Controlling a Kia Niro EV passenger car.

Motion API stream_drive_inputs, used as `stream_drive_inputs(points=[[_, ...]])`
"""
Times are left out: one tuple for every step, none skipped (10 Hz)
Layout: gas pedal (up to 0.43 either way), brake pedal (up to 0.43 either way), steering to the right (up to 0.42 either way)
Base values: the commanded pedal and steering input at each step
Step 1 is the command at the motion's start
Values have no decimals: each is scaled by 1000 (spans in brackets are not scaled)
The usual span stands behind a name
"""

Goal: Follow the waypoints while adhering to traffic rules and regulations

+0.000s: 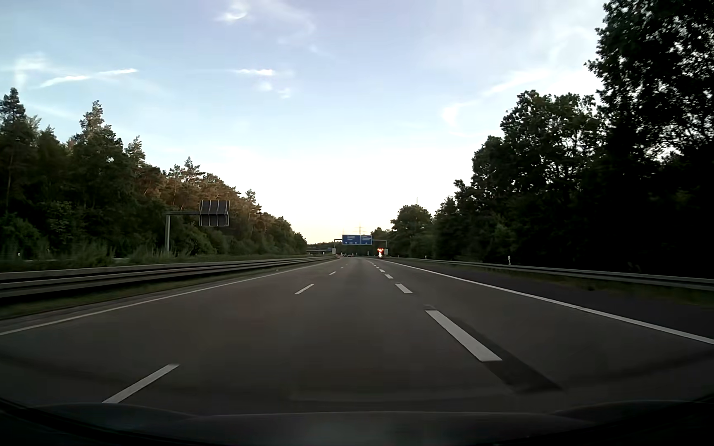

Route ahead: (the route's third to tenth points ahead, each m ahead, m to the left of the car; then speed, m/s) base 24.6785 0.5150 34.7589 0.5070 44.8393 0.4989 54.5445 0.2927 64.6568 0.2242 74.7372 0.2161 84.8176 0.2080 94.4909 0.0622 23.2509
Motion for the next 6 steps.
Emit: stream_drive_inputs(points=[[157,0,1],[157,0,1],[157,0,1],[157,0,1],[157,0,1],[157,0,1]])
